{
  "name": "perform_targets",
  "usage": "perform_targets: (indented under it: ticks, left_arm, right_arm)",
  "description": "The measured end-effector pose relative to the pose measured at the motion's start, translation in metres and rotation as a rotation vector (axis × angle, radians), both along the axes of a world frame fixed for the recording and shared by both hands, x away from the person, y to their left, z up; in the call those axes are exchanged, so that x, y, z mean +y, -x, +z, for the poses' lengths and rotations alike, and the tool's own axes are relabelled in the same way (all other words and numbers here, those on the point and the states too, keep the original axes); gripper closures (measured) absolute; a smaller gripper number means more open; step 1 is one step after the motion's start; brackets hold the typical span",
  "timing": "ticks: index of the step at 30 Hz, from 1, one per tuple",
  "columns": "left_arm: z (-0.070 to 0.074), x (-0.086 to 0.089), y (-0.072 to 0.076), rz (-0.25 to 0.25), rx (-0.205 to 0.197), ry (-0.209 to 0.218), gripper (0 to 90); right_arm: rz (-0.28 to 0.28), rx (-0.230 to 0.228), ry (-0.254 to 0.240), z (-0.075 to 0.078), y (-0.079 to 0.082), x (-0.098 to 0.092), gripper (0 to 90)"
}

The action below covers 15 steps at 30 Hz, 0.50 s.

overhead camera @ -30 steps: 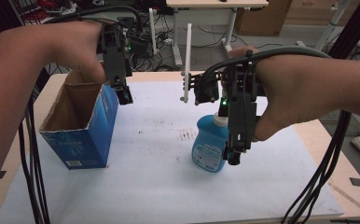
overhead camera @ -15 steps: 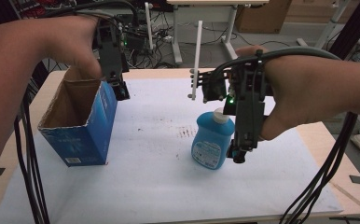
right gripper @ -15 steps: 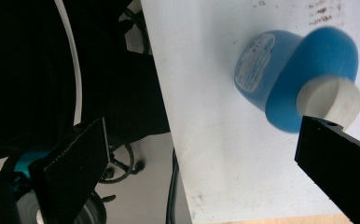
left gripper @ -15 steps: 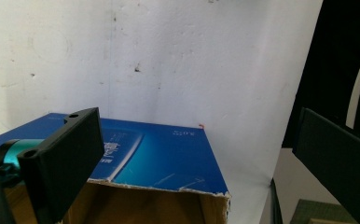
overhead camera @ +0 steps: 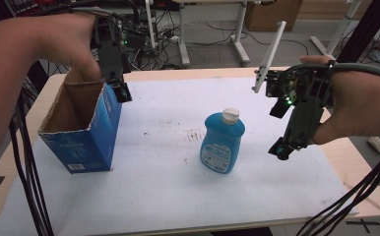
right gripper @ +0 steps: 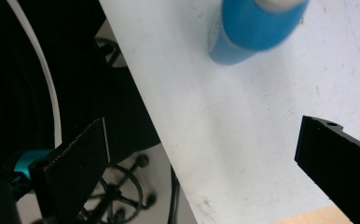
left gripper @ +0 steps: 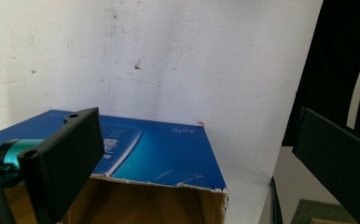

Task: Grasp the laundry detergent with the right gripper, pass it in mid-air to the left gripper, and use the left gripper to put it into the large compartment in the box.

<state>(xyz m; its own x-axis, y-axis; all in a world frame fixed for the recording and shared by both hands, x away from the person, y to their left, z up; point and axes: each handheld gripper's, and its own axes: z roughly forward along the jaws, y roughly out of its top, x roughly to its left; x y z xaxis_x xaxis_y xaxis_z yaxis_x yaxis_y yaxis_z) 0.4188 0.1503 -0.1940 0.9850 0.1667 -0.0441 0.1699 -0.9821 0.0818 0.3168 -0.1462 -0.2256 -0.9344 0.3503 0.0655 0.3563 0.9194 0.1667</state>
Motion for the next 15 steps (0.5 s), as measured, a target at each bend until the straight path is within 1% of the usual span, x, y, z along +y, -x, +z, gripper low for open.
perform_targets:
  ticks: [2,3,4,5,6,7,10,11,12,15]
  left_arm:
    - [0.0,0.0,0.0,-0.001,-0.001,0.006,1.8]
    - [0.0,0.0,0.0,-0.001,-0.001,0.006,1.8]
    - [0.0,0.0,-0.001,-0.002,-0.002,0.005,1.8]
    - [0.0,0.0,-0.001,-0.002,-0.002,0.005,1.8]
    - [0.0,0.0,-0.001,-0.003,-0.002,0.006,1.8]
    - [0.0,0.0,0.0,-0.003,-0.003,0.006,1.8]
    - [0.0,0.0,0.0,-0.005,-0.004,0.006,1.8]
    - [0.0,0.0,0.0,-0.005,-0.004,0.006,1.8]
    - [0.001,0.001,0.0,-0.007,-0.003,0.007,1.8]
    - [0.001,0.001,0.0,-0.006,-0.001,0.004,1.8]
  right_arm:
    - [-0.026,-0.004,-0.015,-0.009,-0.001,-0.008,1.8]
    - [-0.026,-0.004,-0.015,-0.009,-0.001,-0.008,1.8]
    - [-0.047,-0.001,-0.033,-0.019,-0.001,-0.015,1.8]
    - [-0.047,-0.001,-0.033,-0.019,-0.001,-0.015,1.8]
    - [-0.072,-0.008,-0.054,-0.028,-0.001,-0.02,1.8]
    - [-0.078,-0.014,-0.066,-0.032,-0.001,-0.022,1.8]
    - [-0.11,-0.033,-0.118,-0.043,-0.002,-0.029,1.8]
    - [-0.11,-0.033,-0.118,-0.043,-0.002,-0.029,1.8]
    - [-0.133,-0.047,-0.155,-0.05,-0.003,-0.032,1.8]
    - [-0.162,-0.061,-0.199,-0.061,-0.004,-0.036,1.8]
